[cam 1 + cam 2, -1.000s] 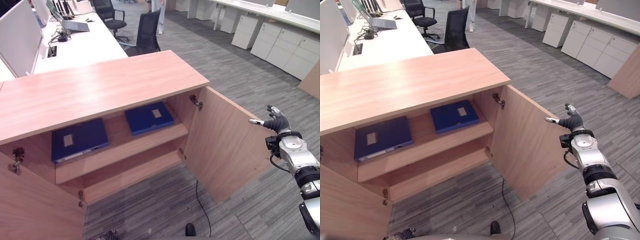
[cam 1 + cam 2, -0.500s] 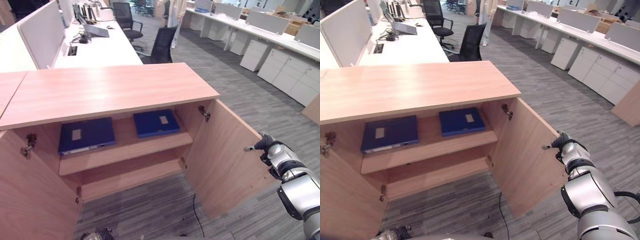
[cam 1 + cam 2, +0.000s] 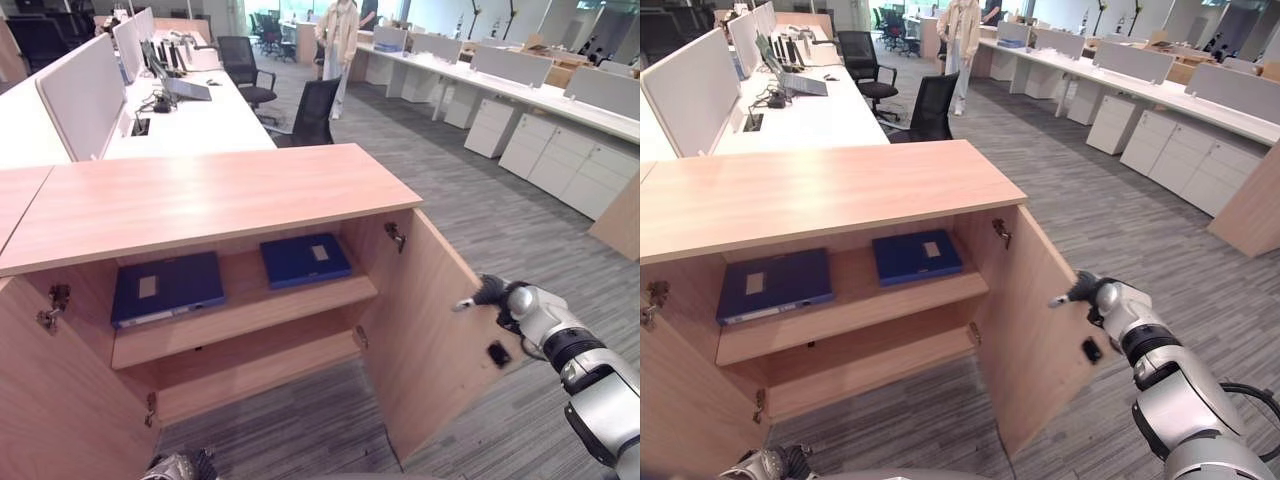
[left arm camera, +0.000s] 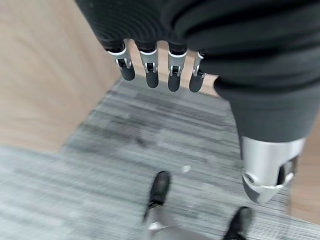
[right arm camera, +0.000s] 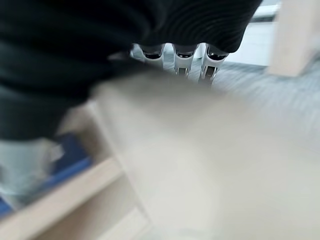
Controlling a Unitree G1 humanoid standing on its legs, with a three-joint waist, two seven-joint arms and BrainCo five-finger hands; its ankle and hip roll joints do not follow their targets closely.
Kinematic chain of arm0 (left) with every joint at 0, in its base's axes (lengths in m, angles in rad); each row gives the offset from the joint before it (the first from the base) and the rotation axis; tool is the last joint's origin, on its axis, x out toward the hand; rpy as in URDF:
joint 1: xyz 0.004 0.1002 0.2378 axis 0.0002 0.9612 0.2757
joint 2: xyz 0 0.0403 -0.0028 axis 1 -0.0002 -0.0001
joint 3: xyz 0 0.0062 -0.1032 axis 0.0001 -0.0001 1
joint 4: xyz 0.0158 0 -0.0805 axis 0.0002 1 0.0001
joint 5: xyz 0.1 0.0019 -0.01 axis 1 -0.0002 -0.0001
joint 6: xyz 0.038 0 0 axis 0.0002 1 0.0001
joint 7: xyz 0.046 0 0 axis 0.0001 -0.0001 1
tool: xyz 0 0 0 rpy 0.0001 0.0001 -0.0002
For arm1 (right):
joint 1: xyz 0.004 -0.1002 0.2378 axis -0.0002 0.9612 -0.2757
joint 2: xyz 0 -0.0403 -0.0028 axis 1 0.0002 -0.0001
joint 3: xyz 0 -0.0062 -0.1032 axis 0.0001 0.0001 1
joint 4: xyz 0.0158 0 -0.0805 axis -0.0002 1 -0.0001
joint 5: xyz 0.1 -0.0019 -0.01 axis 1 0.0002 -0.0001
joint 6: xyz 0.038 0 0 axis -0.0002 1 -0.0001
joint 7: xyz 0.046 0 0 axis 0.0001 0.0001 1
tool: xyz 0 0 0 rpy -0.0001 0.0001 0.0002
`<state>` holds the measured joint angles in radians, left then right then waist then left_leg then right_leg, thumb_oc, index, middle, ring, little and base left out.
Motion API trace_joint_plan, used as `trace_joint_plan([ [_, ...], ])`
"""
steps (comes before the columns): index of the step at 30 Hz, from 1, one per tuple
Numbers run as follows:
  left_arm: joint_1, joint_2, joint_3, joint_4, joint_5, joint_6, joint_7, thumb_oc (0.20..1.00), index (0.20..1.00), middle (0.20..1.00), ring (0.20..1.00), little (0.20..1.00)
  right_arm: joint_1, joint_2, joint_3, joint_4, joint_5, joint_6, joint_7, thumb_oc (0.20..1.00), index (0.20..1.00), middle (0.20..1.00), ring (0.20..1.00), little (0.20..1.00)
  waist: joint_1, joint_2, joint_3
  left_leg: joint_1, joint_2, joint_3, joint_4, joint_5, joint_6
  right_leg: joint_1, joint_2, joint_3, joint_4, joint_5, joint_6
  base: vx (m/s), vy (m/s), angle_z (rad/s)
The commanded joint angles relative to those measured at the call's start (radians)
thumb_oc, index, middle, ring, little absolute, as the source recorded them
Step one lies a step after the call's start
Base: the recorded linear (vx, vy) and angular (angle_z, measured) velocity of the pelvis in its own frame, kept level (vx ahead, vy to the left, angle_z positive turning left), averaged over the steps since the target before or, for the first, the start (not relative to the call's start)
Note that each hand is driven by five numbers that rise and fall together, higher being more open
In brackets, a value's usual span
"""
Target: Put the empty folder in the office cabinet
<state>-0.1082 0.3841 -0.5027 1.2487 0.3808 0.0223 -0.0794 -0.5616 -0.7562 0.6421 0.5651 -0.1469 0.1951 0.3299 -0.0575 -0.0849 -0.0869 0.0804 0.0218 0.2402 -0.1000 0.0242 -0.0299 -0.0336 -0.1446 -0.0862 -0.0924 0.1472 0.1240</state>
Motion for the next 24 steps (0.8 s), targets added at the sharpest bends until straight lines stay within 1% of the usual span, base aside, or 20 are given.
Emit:
trace_joint_plan([
  [1,-0.058,-0.038,0.061,0.000,0.005,-0.043,0.022,1.000,1.000,1.000,1.000,1.000,0.066,0.192,0.267,-0.251,0.434,-0.117,0.255,1.000,1.000,1.000,1.000,1.000,0.061,0.036,0.118,-0.043,-0.059,-0.094,0.013,-0.089,0.033,-0.070,0.001,-0.004,0.040,-0.071,0.049,-0.01,-0.001,-0.11],
  [2,-0.035,-0.048,0.066,-0.007,0.001,-0.048,0.031,1.000,1.000,1.000,1.000,1.000,0.051,0.190,0.277,-0.320,0.525,-0.126,0.256,1.000,1.000,1.000,1.000,1.000,0.067,0.032,0.118,-0.043,-0.057,-0.092,0.013,-0.089,0.032,-0.070,-0.001,-0.007,0.040,-0.071,0.050,-0.02,-0.007,-0.07],
  [3,-0.018,-0.061,0.068,0.002,0.002,-0.050,0.039,1.000,1.000,1.000,1.000,1.000,0.045,0.200,0.282,-0.387,0.634,-0.110,0.268,1.000,1.000,1.000,1.000,1.000,0.072,0.031,0.119,-0.041,-0.056,-0.092,0.013,-0.088,0.032,-0.068,-0.001,-0.012,0.041,-0.071,0.050,0.00,0.000,0.00],
  [5,0.027,-0.075,0.078,0.019,0.010,-0.057,0.062,1.000,1.000,1.000,1.000,1.000,0.027,0.229,0.294,-0.449,0.761,-0.107,0.253,1.000,1.000,1.000,1.000,1.000,0.089,0.024,0.116,-0.043,-0.054,-0.093,0.013,-0.088,0.030,-0.067,-0.004,-0.022,0.038,-0.071,0.050,0.00,-0.009,0.02],
  [7,0.051,-0.088,0.082,0.032,0.022,-0.060,0.083,1.000,1.000,1.000,1.000,1.000,-0.005,0.252,0.299,-0.505,0.818,-0.128,0.231,1.000,1.000,1.000,1.000,1.000,0.108,0.017,0.110,-0.041,-0.052,-0.096,0.013,-0.089,0.030,-0.061,-0.006,-0.033,0.035,-0.071,0.050,0.02,-0.016,0.14],
  [9,0.059,-0.100,0.083,0.046,0.033,-0.056,0.096,1.000,1.000,1.000,1.000,1.000,0.021,0.299,0.276,-0.510,0.879,-0.125,0.198,1.000,1.000,1.000,1.000,1.000,0.120,0.014,0.105,-0.039,-0.051,-0.096,0.013,-0.091,0.030,-0.055,-0.008,-0.043,0.032,-0.073,0.050,0.02,-0.008,0.19],
  [10,0.060,-0.099,0.083,0.046,0.033,-0.057,0.096,1.000,1.000,1.000,1.000,1.000,0.021,0.300,0.275,-0.510,0.879,-0.126,0.198,1.000,1.000,1.000,1.000,1.000,0.120,0.014,0.105,-0.039,-0.051,-0.096,0.013,-0.091,0.030,-0.055,-0.009,-0.043,0.032,-0.073,0.050,0.03,-0.005,0.16],
  [11,0.070,-0.109,0.081,0.057,0.040,-0.050,0.113,1.000,1.000,1.000,1.000,1.000,0.076,0.368,0.246,-0.485,0.930,-0.141,0.146,1.000,1.000,1.000,1.000,1.000,0.130,0.013,0.101,-0.039,-0.050,-0.099,0.013,-0.092,0.031,-0.050,-0.011,-0.052,0.031,-0.073,0.049,0.03,0.001,0.17],
  [14,0.087,-0.118,0.083,0.072,0.041,-0.048,0.133,1.000,1.000,1.000,1.000,1.000,0.170,0.463,0.220,-0.428,1.010,-0.156,0.095,1.000,1.000,1.000,1.000,1.000,0.142,0.011,0.096,-0.038,-0.050,-0.105,0.013,-0.092,0.031,-0.044,-0.013,-0.064,0.031,-0.076,0.049,0.03,0.005,0.15],
  [15,0.091,-0.122,0.086,0.076,0.037,-0.048,0.139,1.000,1.000,1.000,1.000,1.000,0.198,0.486,0.216,-0.410,1.032,-0.161,0.085,1.000,1.000,1.000,1.000,1.000,0.144,0.013,0.096,-0.038,-0.050,-0.107,0.013,-0.092,0.031,-0.044,-0.013,-0.066,0.032,-0.077,0.049,0.01,0.010,0.12],
  [16,0.092,-0.121,0.086,0.076,0.037,-0.048,0.140,1.000,1.000,1.000,1.000,1.000,0.198,0.487,0.216,-0.409,1.032,-0.162,0.086,1.000,1.000,1.000,1.000,1.000,0.143,0.013,0.095,-0.038,-0.050,-0.107,0.013,-0.092,0.031,-0.044,-0.013,-0.067,0.032,-0.077,0.049,0.01,0.014,0.11],
  [17,0.091,-0.126,0.088,0.086,0.032,-0.046,0.146,1.000,1.000,1.000,1.000,1.000,0.249,0.510,0.220,-0.365,1.051,-0.158,0.081,1.000,1.000,1.000,1.000,1.000,0.145,0.011,0.094,-0.038,-0.050,-0.111,0.013,-0.091,0.031,-0.041,-0.014,-0.069,0.032,-0.078,0.049,0.01,0.012,0.09],
  [18,0.088,-0.128,0.088,0.089,0.030,-0.045,0.148,1.000,1.000,1.000,1.000,1.000,0.269,0.508,0.220,-0.355,1.055,-0.166,0.082,1.000,1.000,1.000,1.000,1.000,0.144,0.011,0.095,-0.038,-0.050,-0.112,0.013,-0.091,0.031,-0.040,-0.015,-0.070,0.033,-0.079,0.049,0.01,0.018,0.09],
  [21,0.085,-0.129,0.087,0.096,0.029,-0.044,0.152,1.000,1.000,1.000,1.000,1.000,0.305,0.495,0.214,-0.341,1.042,-0.173,0.090,1.000,1.000,1.000,1.000,1.000,0.139,0.011,0.094,-0.039,-0.051,-0.117,0.013,-0.091,0.032,-0.040,-0.015,-0.069,0.034,-0.080,0.051,0.00,0.018,0.07],
  [22,0.083,-0.130,0.088,0.099,0.030,-0.046,0.151,1.000,1.000,1.000,1.000,1.000,0.335,0.489,0.210,-0.321,1.027,-0.167,0.099,1.000,1.000,1.000,1.000,1.000,0.135,0.011,0.095,-0.040,-0.052,-0.119,0.013,-0.091,0.032,-0.042,-0.017,-0.070,0.037,-0.081,0.052,-0.02,0.033,0.01],
  [23,0.079,-0.133,0.086,0.102,0.029,-0.048,0.147,1.000,1.000,1.000,1.000,1.000,0.365,0.462,0.207,-0.274,0.985,-0.168,0.108,1.000,1.000,1.000,1.000,1.000,0.128,0.011,0.096,-0.044,-0.054,-0.124,0.013,-0.089,0.033,-0.045,-0.019,-0.067,0.042,-0.082,0.053,-0.02,0.045,0.02],
  [24,0.078,-0.134,0.086,0.103,0.028,-0.047,0.143,1.000,1.000,1.000,1.000,1.000,0.369,0.441,0.204,-0.267,0.945,-0.185,0.108,1.000,1.000,1.000,1.000,1.000,0.125,0.012,0.095,-0.046,-0.055,-0.128,0.013,-0.088,0.034,-0.047,-0.020,-0.065,0.045,-0.083,0.054,-0.02,0.054,0.02],
])
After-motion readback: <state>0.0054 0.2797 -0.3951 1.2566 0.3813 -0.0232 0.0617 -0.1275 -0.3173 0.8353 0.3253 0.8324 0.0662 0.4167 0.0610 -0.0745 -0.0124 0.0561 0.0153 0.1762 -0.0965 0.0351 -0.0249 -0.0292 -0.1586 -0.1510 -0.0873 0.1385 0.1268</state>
